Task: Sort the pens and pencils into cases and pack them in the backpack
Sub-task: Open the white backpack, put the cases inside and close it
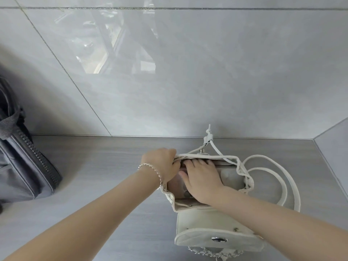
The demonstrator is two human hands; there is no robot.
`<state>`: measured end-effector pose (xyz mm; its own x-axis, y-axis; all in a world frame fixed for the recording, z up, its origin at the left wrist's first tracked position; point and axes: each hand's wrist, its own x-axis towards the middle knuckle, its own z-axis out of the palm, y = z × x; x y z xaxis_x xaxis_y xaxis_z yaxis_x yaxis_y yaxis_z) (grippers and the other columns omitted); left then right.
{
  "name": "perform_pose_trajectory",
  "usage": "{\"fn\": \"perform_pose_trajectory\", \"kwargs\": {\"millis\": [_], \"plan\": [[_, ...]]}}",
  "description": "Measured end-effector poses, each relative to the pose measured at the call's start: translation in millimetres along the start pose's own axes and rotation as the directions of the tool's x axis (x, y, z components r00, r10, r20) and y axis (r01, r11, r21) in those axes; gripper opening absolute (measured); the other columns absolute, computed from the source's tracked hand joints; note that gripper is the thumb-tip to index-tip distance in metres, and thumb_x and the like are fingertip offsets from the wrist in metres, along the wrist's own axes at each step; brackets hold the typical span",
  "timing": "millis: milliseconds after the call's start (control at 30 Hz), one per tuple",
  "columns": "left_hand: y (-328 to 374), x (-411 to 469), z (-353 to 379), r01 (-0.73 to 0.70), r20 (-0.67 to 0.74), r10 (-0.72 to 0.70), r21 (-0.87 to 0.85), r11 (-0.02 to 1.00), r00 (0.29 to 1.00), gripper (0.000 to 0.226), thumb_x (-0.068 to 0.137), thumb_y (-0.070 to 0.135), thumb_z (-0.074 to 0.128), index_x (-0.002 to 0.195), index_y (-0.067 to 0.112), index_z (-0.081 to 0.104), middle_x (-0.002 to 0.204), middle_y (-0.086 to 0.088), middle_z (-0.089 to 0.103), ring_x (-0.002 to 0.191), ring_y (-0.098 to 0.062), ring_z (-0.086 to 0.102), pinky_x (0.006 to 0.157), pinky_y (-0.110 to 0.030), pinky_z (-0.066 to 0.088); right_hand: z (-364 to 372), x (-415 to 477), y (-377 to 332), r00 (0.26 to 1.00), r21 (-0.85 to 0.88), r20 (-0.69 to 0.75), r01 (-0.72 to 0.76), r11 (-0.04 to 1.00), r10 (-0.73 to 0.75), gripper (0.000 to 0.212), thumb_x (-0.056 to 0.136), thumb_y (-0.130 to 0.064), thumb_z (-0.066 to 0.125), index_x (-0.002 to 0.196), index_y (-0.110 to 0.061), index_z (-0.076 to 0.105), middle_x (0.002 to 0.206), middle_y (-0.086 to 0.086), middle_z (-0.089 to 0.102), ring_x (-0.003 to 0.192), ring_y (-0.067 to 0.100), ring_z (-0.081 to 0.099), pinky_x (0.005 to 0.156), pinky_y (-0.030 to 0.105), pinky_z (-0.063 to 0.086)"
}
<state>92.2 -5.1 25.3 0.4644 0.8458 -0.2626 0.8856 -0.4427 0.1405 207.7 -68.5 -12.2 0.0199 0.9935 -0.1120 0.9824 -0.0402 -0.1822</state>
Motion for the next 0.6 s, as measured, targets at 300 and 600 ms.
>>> {"fn": "perform_pose_trajectory", "kwargs": {"millis": [300,600], "plan": [[-2,-6,11,-0.07,0.005,0.073,-0.183,0.981,0.997,0.025,0.094,0.026,0.039,0.071,0.017,0.039,0.082,-0.004,0.052,0.087,-0.029,0.053,0.066,-0.027,0.033,2,-13,-4,0.994,-0.025,0.1,-0.036,0.999,0.039,0.046,0.078,-0.042,0.034,0.086,-0.012,0.069,0.085,0.005,0.068,0.083,0.023,0.066,0.081,0.033,0.05],[-4,-7,6,-0.081,0.028,0.09,-0.232,0.969,0.996,0.014,0.09,0.019,0.041,0.081,0.015,0.031,0.065,0.006,0.035,0.075,-0.027,0.043,0.064,-0.03,0.032,-97,-2,27,0.957,0.309,0.077,-0.291,0.906,0.281,0.039,0.087,-0.051,0.049,0.09,-0.013,0.059,0.088,0.002,0.056,0.085,0.019,0.055,0.07,0.03,0.044]]}}
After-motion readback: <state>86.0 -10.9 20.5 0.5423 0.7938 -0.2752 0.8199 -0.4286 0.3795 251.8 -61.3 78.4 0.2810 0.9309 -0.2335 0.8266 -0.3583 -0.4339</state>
